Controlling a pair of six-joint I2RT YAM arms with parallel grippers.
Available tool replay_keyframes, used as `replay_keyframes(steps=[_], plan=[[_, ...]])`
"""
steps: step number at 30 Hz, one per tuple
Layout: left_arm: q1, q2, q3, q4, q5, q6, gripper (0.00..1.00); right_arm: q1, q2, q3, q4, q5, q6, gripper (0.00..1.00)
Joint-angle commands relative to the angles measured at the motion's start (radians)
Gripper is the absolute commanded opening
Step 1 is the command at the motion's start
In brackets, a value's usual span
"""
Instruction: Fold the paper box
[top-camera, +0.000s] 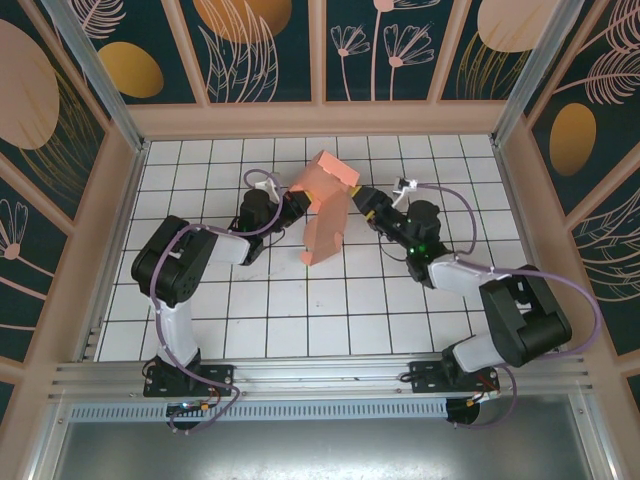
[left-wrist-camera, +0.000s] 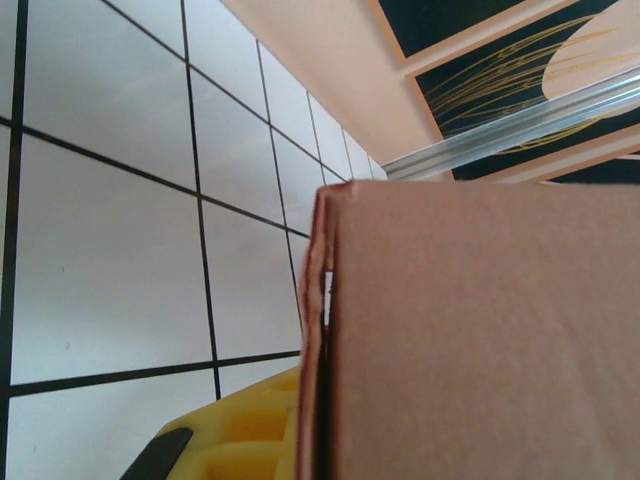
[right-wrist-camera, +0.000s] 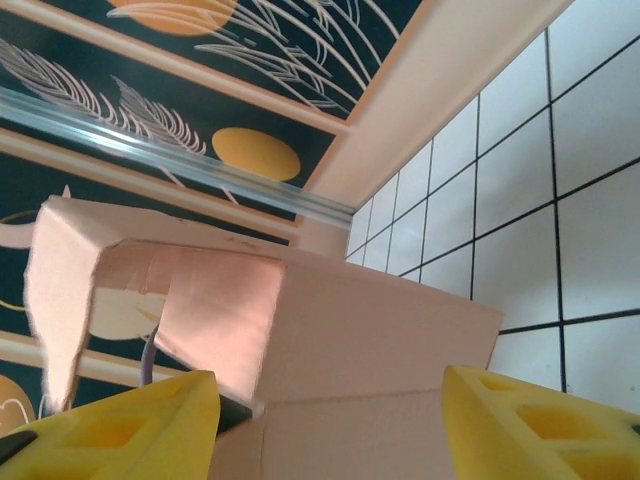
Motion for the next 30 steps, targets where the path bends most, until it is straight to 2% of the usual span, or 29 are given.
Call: replay_keyframes(steps=[1,13,22,30], plan=[[0.004,0.004,-0.004,0.063,0.027,-0.009,0.00,-0.025,-0.048,-0.046,0.126,0.044,0.042,0.61],[0.005,-0.022,-0.001,0.039,0.030,0.033,0.00,-0.010,0.083,0.044,0.276,-0.130,0.113,0.61],[0.004,-0.033,-0.002,0.048,0.040,0.018,0.00,-0.001,0.196,0.029,0.483,-0.145,0.232,0.60],[0.005,-0.025,-0.001,0.069,0.050,-0.004,0.00,-0.005,0.195,-0.010,0.521,-0.101,0.244,0.62]])
